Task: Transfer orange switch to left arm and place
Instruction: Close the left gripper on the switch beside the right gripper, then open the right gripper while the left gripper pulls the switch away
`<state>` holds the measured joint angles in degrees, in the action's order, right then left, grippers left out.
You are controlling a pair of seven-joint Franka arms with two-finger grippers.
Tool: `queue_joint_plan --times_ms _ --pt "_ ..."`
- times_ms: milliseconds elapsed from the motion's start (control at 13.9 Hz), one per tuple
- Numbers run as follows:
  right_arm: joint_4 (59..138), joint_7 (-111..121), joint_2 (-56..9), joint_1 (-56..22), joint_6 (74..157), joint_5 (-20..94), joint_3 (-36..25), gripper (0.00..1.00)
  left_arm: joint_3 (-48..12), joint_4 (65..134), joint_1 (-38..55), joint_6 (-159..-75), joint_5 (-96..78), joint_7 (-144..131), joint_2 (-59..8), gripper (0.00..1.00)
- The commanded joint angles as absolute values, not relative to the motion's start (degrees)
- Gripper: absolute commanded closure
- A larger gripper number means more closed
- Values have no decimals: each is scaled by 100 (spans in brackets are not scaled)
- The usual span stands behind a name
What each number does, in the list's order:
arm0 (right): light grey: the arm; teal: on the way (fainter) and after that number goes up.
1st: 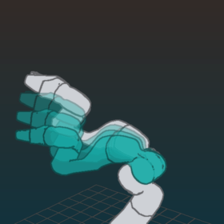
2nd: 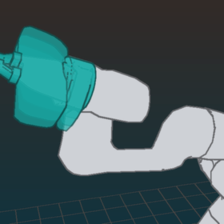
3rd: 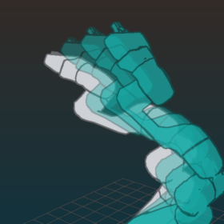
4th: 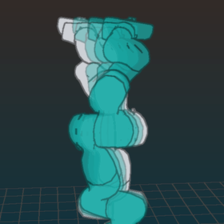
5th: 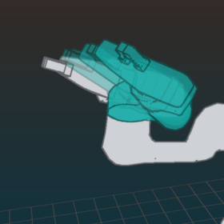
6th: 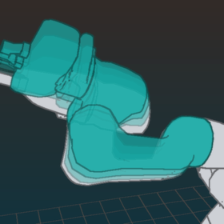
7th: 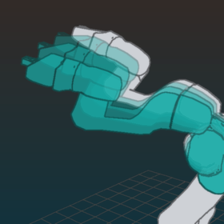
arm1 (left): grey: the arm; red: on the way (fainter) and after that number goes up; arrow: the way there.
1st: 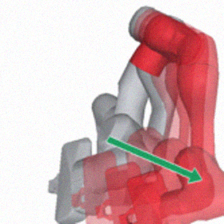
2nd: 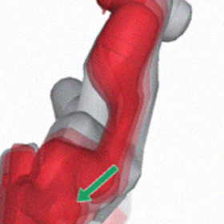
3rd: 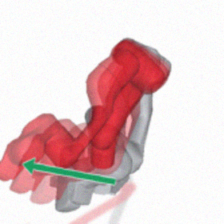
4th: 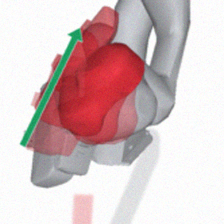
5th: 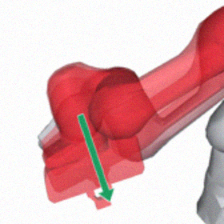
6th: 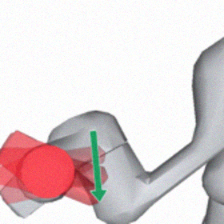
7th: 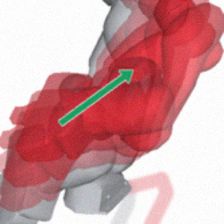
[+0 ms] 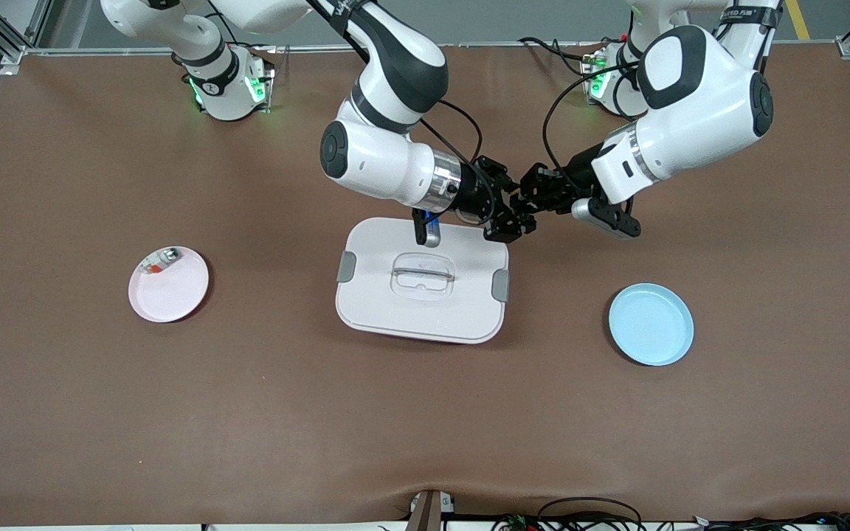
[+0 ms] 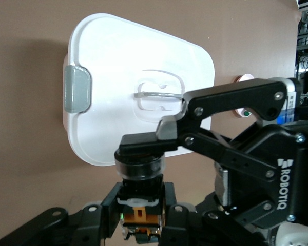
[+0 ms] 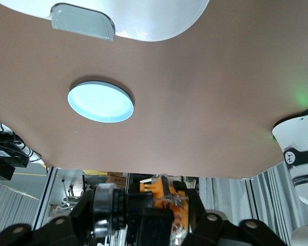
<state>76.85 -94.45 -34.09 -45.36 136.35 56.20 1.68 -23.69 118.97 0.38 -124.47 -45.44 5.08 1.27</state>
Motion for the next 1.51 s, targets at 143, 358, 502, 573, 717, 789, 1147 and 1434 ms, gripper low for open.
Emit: queue_joint_plan --times_ms 143,358,502,573,717,789,1147,1434 --pt "7523 -9527 -3437 -4544 13491 5678 141 0 -2338 11725 -114 -12472 -4254 685 53 100" --pt "7532 -9510 -3384 -4482 13474 5634 114 0 -2338 11690 -386 -12446 -3720 869 53 100" --pt "7585 -9492 -3244 -4439 13282 5433 88 0 -2320 11698 -552 -12437 -3237 1071 44 100" --pt "7585 -9483 -3147 -4369 13054 5049 97 0 -2329 11698 -693 -12428 -2982 1246 18 100" --pt "7655 -9475 -2945 -4342 12614 4310 97 0 -2329 11698 -939 -12262 -2560 1773 -35 100" --pt "7777 -9457 -2831 -4342 12499 4046 97 0 -2320 11698 -1080 -12174 -2375 2045 -96 100" --pt "9058 -8529 -1980 -4324 12498 2997 88 0 -2320 11602 -1502 -12173 -1329 3486 -491 100" --pt "10035 -6737 -1171 -3641 12061 2988 88 0 -2320 11339 -1591 -12199 -399 4410 -966 100"
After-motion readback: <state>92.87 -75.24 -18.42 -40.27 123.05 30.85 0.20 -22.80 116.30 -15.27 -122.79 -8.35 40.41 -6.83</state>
